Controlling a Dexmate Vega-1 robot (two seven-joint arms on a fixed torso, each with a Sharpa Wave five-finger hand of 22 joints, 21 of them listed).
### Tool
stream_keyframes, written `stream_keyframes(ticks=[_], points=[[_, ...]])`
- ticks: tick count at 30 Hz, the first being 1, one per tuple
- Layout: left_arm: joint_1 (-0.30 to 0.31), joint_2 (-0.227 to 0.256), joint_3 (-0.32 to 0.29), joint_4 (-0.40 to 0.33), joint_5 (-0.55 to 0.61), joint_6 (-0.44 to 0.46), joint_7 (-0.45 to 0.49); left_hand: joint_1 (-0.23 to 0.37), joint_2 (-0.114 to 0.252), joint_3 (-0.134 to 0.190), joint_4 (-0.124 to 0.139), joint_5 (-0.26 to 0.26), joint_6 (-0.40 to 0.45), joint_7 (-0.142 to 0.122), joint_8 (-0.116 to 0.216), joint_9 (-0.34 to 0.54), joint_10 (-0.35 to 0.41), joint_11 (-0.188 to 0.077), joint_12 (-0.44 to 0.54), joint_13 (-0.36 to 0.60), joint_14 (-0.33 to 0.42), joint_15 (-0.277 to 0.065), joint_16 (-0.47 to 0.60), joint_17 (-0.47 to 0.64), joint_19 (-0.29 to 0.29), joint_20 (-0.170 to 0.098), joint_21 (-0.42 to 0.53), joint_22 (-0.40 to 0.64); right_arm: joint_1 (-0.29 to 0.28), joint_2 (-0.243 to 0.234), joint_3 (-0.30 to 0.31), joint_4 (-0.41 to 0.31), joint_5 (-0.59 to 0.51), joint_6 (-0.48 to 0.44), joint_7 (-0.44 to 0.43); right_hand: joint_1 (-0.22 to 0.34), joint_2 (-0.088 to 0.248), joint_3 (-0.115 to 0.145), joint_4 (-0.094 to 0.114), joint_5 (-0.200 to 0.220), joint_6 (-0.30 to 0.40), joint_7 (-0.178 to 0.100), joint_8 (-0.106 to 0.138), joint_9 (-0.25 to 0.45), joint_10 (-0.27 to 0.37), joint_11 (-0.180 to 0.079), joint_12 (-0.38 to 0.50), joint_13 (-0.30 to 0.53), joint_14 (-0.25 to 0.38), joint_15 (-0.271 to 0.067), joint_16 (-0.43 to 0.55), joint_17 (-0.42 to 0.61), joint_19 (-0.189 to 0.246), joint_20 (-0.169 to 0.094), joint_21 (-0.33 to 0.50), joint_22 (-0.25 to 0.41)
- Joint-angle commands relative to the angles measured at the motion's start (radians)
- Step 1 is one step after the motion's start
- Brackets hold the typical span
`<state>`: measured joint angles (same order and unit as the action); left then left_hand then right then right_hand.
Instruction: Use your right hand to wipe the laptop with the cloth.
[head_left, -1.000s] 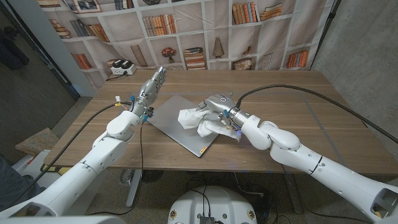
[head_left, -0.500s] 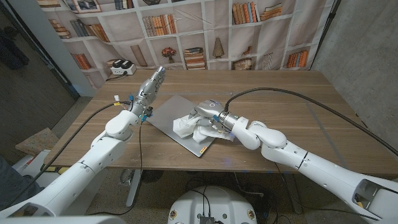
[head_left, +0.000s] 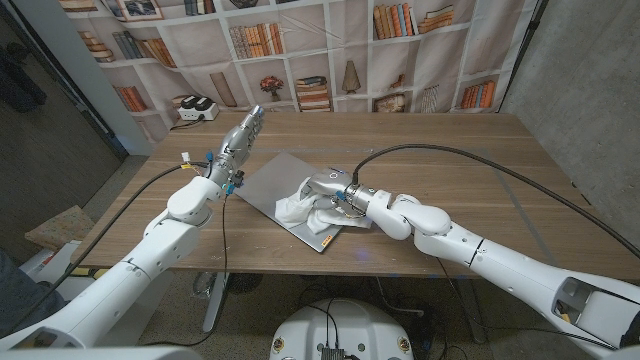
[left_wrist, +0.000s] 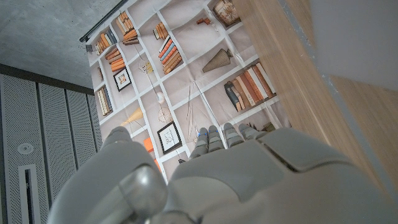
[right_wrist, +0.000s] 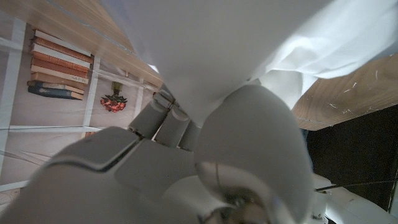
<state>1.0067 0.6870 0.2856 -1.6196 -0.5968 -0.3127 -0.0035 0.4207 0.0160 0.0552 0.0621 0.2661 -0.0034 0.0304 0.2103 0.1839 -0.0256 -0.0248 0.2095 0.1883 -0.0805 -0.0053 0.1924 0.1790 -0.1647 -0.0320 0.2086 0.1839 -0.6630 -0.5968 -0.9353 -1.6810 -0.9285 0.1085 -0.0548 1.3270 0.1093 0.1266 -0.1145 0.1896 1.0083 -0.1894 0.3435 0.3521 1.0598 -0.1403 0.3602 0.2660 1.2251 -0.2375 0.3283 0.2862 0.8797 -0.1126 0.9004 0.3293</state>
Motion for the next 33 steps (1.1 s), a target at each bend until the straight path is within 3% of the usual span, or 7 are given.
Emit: stream_keyframes(ticks=[1, 33], points=[[0.007, 0.001, -0.002, -0.013, 0.007, 0.01, 0.016, 0.001, 0.001, -0.004, 0.004, -0.002, 0.008, -0.001, -0.004, 0.004, 0.007, 0.003, 0.0, 0.002, 0.002, 0.0, -0.001, 0.005, -0.011, -0.002, 0.001, 0.004, 0.057, 0.038, -0.038, 0.078, -0.002, 0.029, 0.012, 0.006, 0.007, -0.007, -0.002, 0.004, 0.01, 0.004, -0.004, -0.005, 0.039, -0.033, 0.002, 0.027, -0.003, -0.001, -0.002, 0.007, -0.007, -0.106, 0.009, 0.0], [0.014, 0.003, -0.004, -0.03, 0.013, 0.024, 0.032, 0.003, 0.005, -0.009, 0.004, -0.008, 0.014, 0.0, -0.005, 0.005, 0.007, 0.003, -0.002, 0.003, 0.003, 0.001, -0.002, 0.005, -0.012, -0.002, 0.001, 0.004, 0.269, 0.243, -0.18, 0.359, 0.013, 0.068, -0.065, 0.008, 0.014, -0.016, 0.001, 0.003, 0.019, 0.004, -0.024, -0.029, 0.047, -0.034, -0.005, 0.024, -0.003, 0.0, 0.0, 0.025, -0.015, -0.106, 0.034, -0.016]])
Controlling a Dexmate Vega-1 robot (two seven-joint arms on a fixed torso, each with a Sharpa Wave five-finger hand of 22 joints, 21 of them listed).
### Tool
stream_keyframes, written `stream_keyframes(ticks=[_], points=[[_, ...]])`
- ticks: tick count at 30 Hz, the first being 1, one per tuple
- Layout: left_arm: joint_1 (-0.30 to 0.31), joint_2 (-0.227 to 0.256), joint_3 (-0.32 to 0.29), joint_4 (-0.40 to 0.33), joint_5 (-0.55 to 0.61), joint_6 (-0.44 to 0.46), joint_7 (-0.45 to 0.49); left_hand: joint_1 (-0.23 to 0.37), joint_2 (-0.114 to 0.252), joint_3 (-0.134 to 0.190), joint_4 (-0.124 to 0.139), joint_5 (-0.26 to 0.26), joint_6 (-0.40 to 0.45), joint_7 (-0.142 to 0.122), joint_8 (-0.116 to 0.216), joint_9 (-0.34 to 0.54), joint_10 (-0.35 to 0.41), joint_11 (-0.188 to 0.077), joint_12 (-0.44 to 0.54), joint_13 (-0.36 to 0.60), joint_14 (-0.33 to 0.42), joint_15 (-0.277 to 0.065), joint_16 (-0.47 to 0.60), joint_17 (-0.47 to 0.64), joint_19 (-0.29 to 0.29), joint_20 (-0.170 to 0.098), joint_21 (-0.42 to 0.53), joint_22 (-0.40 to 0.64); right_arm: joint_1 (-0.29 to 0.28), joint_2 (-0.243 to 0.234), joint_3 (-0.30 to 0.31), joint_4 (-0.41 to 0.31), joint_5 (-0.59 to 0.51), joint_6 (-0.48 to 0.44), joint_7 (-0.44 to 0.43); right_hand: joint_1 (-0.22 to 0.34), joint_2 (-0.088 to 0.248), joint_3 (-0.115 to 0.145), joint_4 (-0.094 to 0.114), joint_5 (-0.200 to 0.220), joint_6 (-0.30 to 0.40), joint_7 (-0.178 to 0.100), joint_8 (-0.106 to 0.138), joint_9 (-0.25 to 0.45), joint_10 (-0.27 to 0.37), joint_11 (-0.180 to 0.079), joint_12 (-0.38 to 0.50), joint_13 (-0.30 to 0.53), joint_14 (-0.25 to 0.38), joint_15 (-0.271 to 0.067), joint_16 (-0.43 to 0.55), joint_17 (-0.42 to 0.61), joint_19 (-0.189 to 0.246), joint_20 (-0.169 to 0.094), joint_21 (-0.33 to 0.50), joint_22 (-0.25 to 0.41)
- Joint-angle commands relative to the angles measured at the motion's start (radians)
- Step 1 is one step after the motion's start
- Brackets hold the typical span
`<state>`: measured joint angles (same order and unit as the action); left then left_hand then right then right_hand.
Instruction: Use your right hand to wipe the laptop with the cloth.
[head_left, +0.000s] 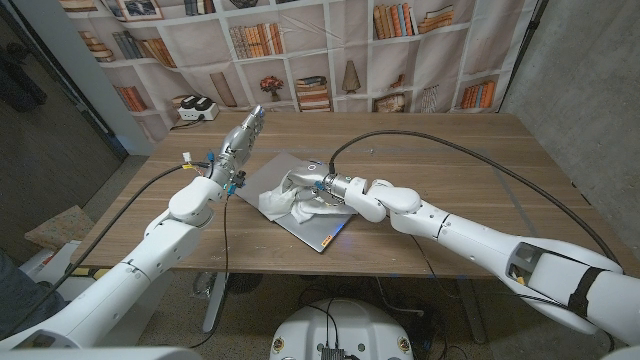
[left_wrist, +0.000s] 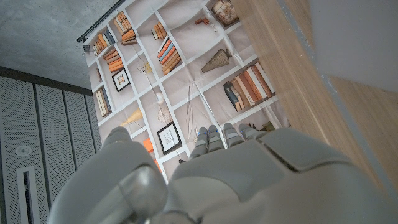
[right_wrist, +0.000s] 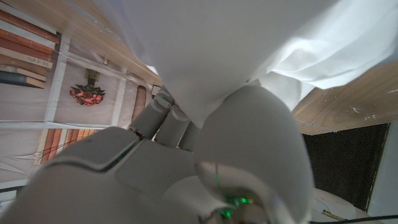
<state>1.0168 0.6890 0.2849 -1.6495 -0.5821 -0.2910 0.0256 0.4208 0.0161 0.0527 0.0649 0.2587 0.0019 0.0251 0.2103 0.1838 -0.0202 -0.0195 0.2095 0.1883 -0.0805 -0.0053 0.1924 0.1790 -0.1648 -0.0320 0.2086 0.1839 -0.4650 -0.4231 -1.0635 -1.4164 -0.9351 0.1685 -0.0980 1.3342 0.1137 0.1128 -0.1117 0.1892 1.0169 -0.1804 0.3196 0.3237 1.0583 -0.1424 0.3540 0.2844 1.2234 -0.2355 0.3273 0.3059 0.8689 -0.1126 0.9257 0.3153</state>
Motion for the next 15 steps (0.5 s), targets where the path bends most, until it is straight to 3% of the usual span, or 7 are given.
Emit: stream_keyframes(ticks=[1, 8, 15], points=[[0.004, 0.001, -0.004, 0.0, -0.003, 0.002, 0.003, 0.003, 0.005, -0.006, 0.001, -0.001, 0.008, 0.005, -0.005, 0.005, 0.001, -0.002, -0.002, 0.003, 0.002, 0.001, -0.002, 0.005, -0.012, -0.002, 0.001, 0.004, 0.072, 0.068, -0.053, 0.092, 0.024, 0.005, -0.02, 0.001, 0.01, -0.003, -0.001, 0.004, 0.011, -0.006, -0.001, -0.002, 0.049, -0.032, 0.001, 0.006, -0.001, -0.002, 0.001, 0.006, -0.004, -0.105, 0.009, -0.002], [-0.001, -0.001, -0.004, 0.009, -0.005, 0.0, -0.001, 0.004, 0.006, -0.007, 0.001, -0.002, 0.009, 0.006, -0.006, 0.005, 0.002, -0.004, -0.002, 0.003, 0.002, 0.001, -0.002, 0.005, -0.012, -0.002, 0.001, 0.004, 0.044, 0.007, -0.04, 0.017, 0.051, -0.013, 0.005, 0.002, 0.009, -0.005, -0.002, 0.004, 0.011, -0.007, -0.005, -0.006, 0.048, -0.033, -0.001, 0.006, -0.002, -0.003, 0.0, 0.008, -0.006, -0.105, 0.014, -0.007], [-0.02, -0.011, 0.007, 0.029, -0.005, 0.001, -0.012, 0.005, 0.007, -0.008, 0.001, -0.003, 0.011, 0.004, -0.006, 0.005, 0.003, -0.004, -0.002, 0.003, 0.002, 0.001, -0.002, 0.005, -0.012, -0.002, 0.001, 0.004, -0.03, -0.083, 0.006, -0.108, 0.085, -0.051, 0.051, 0.002, 0.01, -0.006, -0.002, 0.004, 0.01, -0.007, -0.009, -0.01, 0.049, -0.032, -0.001, 0.008, -0.003, -0.002, -0.001, 0.01, -0.008, -0.105, 0.016, -0.011]])
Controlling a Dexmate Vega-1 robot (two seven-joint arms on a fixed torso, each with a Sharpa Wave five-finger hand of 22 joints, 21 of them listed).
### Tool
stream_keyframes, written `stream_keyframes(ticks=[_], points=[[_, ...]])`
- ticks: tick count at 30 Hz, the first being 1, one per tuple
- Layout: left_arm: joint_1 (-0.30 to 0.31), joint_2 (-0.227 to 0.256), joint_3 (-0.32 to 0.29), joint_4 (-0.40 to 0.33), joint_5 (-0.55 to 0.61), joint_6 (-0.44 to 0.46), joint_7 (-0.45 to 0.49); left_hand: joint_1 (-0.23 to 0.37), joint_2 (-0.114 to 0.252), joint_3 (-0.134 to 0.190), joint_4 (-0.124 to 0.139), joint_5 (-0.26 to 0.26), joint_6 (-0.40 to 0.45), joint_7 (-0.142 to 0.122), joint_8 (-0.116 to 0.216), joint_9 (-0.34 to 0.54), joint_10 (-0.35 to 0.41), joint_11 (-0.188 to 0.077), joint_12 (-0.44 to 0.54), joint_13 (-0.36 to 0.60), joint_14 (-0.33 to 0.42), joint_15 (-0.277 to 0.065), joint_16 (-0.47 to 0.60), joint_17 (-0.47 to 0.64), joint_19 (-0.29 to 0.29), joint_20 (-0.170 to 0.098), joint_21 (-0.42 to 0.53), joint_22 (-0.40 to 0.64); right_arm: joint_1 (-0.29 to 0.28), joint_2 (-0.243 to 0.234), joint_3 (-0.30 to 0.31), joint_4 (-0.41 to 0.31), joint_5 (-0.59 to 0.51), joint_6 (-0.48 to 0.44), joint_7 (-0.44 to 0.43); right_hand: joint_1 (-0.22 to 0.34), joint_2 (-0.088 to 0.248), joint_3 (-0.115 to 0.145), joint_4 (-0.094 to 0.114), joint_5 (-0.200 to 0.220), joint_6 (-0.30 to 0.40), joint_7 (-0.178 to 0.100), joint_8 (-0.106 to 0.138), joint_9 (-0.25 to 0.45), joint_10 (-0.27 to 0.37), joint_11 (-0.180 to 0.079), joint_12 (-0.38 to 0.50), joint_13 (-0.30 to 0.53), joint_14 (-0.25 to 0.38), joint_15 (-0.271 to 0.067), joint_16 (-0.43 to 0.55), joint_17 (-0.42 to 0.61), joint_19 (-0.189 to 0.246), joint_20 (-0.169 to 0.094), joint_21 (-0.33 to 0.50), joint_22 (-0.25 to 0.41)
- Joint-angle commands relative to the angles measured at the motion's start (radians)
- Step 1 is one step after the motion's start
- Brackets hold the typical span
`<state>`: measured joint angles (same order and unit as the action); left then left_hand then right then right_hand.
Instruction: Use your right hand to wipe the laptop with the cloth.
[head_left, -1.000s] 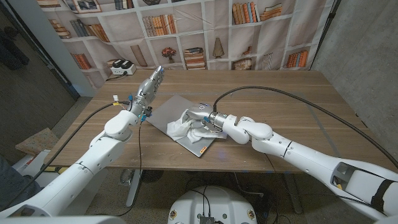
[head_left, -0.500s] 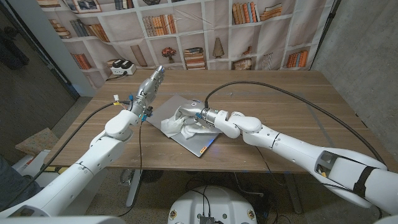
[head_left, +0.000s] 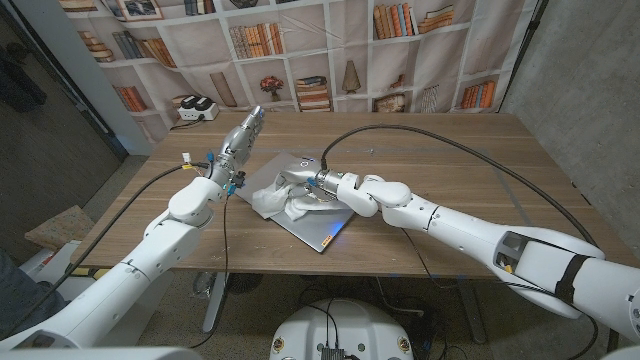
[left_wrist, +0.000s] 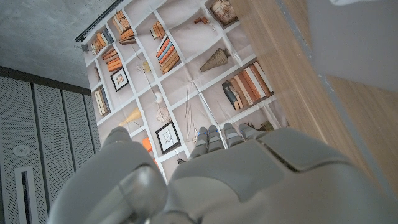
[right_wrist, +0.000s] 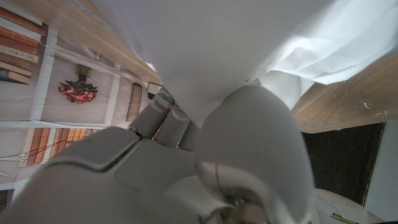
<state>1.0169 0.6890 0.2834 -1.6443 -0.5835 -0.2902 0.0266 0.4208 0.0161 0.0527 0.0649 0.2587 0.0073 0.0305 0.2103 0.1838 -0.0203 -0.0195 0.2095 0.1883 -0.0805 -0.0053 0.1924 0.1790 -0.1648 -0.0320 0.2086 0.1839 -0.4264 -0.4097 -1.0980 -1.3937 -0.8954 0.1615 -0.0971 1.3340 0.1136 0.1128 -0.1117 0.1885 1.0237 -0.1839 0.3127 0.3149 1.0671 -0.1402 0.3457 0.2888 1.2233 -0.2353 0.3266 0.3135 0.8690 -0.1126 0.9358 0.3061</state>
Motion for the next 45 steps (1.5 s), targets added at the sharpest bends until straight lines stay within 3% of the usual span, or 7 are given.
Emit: stream_keyframes(ticks=[1, 9, 15, 29, 36, 45], points=[[-0.025, -0.015, 0.011, 0.029, -0.005, -0.001, -0.016, 0.005, 0.007, -0.009, 0.001, -0.003, 0.008, 0.0, -0.005, 0.005, 0.002, -0.003, -0.002, 0.003, 0.002, 0.0, -0.002, 0.005, -0.012, -0.002, 0.001, 0.004, -0.08, -0.11, 0.048, -0.15, 0.046, -0.049, 0.055, 0.003, 0.011, -0.006, -0.002, 0.005, 0.005, -0.003, -0.001, -0.001, 0.041, -0.035, 0.007, 0.004, -0.003, -0.002, 0.0, 0.003, -0.007, -0.105, 0.007, -0.002], [-0.059, -0.03, 0.031, 0.057, -0.002, -0.007, -0.04, 0.005, 0.008, -0.01, 0.001, -0.004, 0.008, -0.002, -0.005, 0.005, 0.002, -0.005, -0.002, 0.003, 0.002, 0.0, -0.002, 0.005, -0.012, -0.002, 0.001, 0.004, -0.164, -0.216, 0.108, -0.283, 0.049, -0.057, 0.087, 0.002, 0.013, -0.007, 0.0, 0.005, 0.006, -0.002, -0.003, -0.004, 0.041, -0.035, 0.007, 0.006, -0.005, -0.002, -0.002, 0.005, -0.011, -0.104, 0.008, -0.007], [-0.07, -0.03, 0.034, 0.061, -0.002, -0.003, -0.043, 0.006, 0.009, -0.011, 0.001, -0.005, 0.008, 0.0, -0.006, 0.005, 0.002, -0.005, -0.003, 0.003, 0.002, 0.0, -0.002, 0.005, -0.012, -0.002, 0.001, 0.004, -0.22, -0.276, 0.164, -0.34, 0.069, -0.043, 0.09, 0.003, 0.012, -0.008, -0.001, 0.005, 0.006, -0.004, -0.004, -0.002, 0.04, -0.034, 0.005, 0.006, -0.006, -0.003, -0.003, 0.007, -0.011, -0.105, 0.012, -0.01], [-0.071, -0.026, 0.029, 0.054, -0.003, -0.006, -0.043, 0.007, 0.011, -0.013, 0.002, -0.007, 0.009, 0.0, -0.007, 0.005, 0.001, -0.004, -0.003, 0.003, 0.002, 0.0, -0.003, 0.005, -0.012, -0.001, 0.001, 0.004, -0.298, -0.331, 0.24, -0.396, 0.1, -0.022, 0.134, 0.004, 0.012, -0.011, -0.001, 0.004, 0.011, -0.003, -0.005, -0.005, 0.042, -0.034, 0.005, 0.008, -0.005, -0.003, -0.003, 0.01, -0.012, -0.105, 0.019, -0.015], [-0.072, -0.028, 0.032, 0.045, -0.006, -0.009, -0.047, 0.008, 0.012, -0.014, 0.002, -0.008, 0.009, 0.001, -0.007, 0.005, 0.005, -0.002, -0.002, 0.003, 0.003, 0.001, -0.002, 0.005, -0.011, -0.002, 0.001, 0.004, -0.295, -0.293, 0.242, -0.346, 0.094, -0.005, 0.102, 0.005, 0.012, -0.012, -0.001, 0.004, 0.015, -0.004, -0.005, -0.006, 0.043, -0.034, 0.004, 0.008, -0.006, -0.003, -0.004, 0.012, -0.014, -0.105, 0.021, -0.02], [-0.055, -0.014, 0.023, 0.022, -0.005, -0.003, -0.038, 0.009, 0.014, -0.015, 0.001, -0.009, 0.01, 0.0, -0.007, 0.005, 0.006, -0.001, -0.002, 0.003, 0.004, 0.002, -0.002, 0.005, -0.01, -0.002, 0.001, 0.004, -0.201, -0.17, 0.175, -0.203, 0.055, 0.056, 0.055, 0.005, 0.012, -0.013, -0.001, 0.004, 0.013, -0.006, -0.006, -0.005, 0.042, -0.034, 0.003, 0.01, -0.007, -0.003, -0.006, 0.013, -0.015, -0.105, 0.025, -0.024]])
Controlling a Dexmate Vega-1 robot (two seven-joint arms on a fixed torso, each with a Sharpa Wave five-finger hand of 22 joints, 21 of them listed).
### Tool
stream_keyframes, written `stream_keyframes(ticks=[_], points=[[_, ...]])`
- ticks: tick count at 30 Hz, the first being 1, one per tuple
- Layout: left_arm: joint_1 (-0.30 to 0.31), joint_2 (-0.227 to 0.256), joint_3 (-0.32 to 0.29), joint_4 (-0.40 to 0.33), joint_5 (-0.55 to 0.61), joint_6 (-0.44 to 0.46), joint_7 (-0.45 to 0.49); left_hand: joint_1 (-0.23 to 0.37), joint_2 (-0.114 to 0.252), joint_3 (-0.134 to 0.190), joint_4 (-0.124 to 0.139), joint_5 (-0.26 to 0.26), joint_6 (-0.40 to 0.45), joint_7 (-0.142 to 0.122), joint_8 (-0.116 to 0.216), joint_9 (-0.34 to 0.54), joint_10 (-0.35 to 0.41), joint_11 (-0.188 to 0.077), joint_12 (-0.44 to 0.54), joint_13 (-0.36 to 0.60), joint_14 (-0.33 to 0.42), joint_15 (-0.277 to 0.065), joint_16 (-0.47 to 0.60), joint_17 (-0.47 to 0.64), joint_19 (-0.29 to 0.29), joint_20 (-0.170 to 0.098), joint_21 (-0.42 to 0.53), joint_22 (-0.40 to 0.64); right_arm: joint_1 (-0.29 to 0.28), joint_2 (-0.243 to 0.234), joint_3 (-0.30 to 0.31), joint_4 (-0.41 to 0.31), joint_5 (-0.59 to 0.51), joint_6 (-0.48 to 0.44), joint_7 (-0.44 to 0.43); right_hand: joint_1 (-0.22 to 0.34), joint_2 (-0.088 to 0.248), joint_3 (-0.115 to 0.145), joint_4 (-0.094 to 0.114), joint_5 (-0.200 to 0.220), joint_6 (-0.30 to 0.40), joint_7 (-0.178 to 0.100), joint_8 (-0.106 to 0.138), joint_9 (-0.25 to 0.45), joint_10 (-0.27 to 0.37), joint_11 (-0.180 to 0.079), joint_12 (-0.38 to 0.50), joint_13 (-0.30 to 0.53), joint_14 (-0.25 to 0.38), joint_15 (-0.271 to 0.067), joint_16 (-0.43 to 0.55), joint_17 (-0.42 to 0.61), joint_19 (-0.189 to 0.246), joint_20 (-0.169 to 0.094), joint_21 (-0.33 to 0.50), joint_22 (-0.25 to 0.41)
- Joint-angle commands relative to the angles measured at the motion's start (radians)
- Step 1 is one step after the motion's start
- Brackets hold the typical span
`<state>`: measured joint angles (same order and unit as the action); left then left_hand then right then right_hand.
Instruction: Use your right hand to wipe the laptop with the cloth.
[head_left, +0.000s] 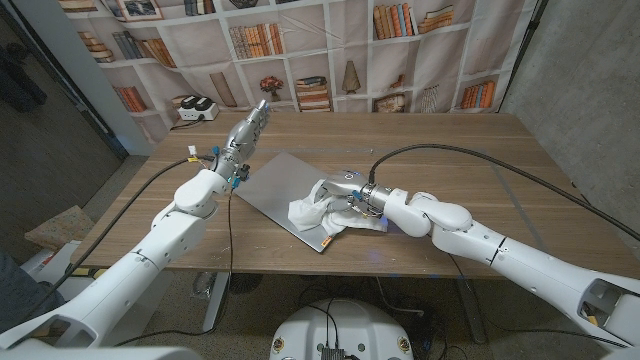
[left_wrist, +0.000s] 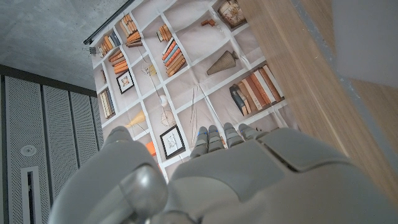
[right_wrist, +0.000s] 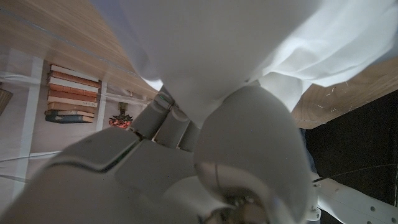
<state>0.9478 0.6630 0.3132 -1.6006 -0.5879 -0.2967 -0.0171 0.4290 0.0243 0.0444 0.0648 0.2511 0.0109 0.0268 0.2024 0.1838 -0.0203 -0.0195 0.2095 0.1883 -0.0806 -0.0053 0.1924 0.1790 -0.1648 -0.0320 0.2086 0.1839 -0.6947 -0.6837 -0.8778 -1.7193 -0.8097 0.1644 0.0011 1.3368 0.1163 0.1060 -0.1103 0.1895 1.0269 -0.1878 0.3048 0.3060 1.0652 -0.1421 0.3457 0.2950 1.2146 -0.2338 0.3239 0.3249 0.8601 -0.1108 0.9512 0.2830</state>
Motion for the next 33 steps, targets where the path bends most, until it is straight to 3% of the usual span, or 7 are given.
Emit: stream_keyframes(ticks=[1, 10, 22, 29, 33], points=[[0.015, 0.013, -0.008, -0.022, -0.002, 0.004, 0.004, 0.001, 0.006, -0.007, 0.002, -0.002, 0.006, 0.004, 0.0, 0.005, 0.006, -0.001, -0.002, 0.003, 0.004, 0.002, -0.002, 0.005, -0.011, -0.002, 0.001, 0.004, 0.079, 0.118, -0.053, 0.141, -0.031, 0.06, -0.048, 0.003, 0.009, -0.006, -0.003, 0.004, 0.009, -0.002, 0.001, 0.004, 0.044, -0.032, 0.003, 0.004, 0.002, -0.004, -0.003, 0.002, -0.006, -0.107, 0.01, -0.001], [0.028, 0.017, -0.017, -0.029, -0.004, -0.003, 0.01, 0.002, 0.007, -0.008, 0.001, -0.003, 0.007, 0.005, 0.0, 0.005, 0.004, -0.005, -0.003, 0.003, 0.003, 0.001, -0.003, 0.005, -0.013, -0.002, 0.0, 0.004, 0.19, 0.221, -0.134, 0.281, -0.068, 0.087, -0.062, 0.003, 0.011, -0.008, -0.002, 0.004, 0.01, -0.002, 0.0, 0.004, 0.045, -0.032, 0.002, 0.006, 0.003, -0.004, -0.004, 0.004, -0.007, -0.107, 0.015, -0.007], [0.029, 0.018, -0.019, -0.029, -0.008, 0.004, 0.01, 0.003, 0.009, -0.01, 0.001, -0.004, 0.009, 0.002, 0.0, 0.005, 0.008, -0.008, -0.002, 0.003, 0.003, 0.0, -0.003, 0.005, -0.013, -0.003, 0.0, 0.004, 0.321, 0.352, -0.224, 0.49, -0.084, 0.055, -0.122, 0.003, 0.01, -0.01, -0.002, 0.003, 0.012, -0.001, -0.001, 0.004, 0.045, -0.032, 0.0, 0.006, 0.002, -0.004, -0.005, 0.007, -0.01, -0.106, 0.019, -0.013], [0.027, 0.023, -0.018, -0.03, -0.008, 0.016, 0.01, 0.004, 0.009, -0.011, 0.001, -0.005, 0.009, 0.003, 0.0, 0.005, 0.008, -0.006, -0.002, 0.003, 0.003, 0.0, -0.003, 0.005, -0.013, -0.004, 0.0, 0.004, 0.347, 0.385, -0.255, 0.539, -0.047, 0.041, -0.146, 0.003, 0.011, -0.011, -0.001, 0.004, 0.014, -0.003, 0.0, 0.004, 0.047, -0.033, -0.002, 0.005, 0.004, -0.004, -0.005, 0.009, -0.01, -0.106, 0.023, -0.017], [0.032, 0.029, -0.022, -0.035, -0.005, 0.017, 0.014, 0.005, 0.009, -0.011, 0.001, -0.005, 0.01, 0.004, 0.0, 0.005, 0.007, -0.008, -0.003, 0.003, 0.003, 0.0, -0.003, 0.005, -0.013, -0.004, 0.0, 0.004, 0.327, 0.345, -0.252, 0.482, -0.025, 0.034, -0.146, 0.004, 0.011, -0.012, -0.001, 0.004, 0.012, -0.004, -0.002, 0.004, 0.047, -0.033, -0.002, 0.006, 0.004, -0.004, -0.005, 0.009, -0.011, -0.106, 0.023, -0.019]])
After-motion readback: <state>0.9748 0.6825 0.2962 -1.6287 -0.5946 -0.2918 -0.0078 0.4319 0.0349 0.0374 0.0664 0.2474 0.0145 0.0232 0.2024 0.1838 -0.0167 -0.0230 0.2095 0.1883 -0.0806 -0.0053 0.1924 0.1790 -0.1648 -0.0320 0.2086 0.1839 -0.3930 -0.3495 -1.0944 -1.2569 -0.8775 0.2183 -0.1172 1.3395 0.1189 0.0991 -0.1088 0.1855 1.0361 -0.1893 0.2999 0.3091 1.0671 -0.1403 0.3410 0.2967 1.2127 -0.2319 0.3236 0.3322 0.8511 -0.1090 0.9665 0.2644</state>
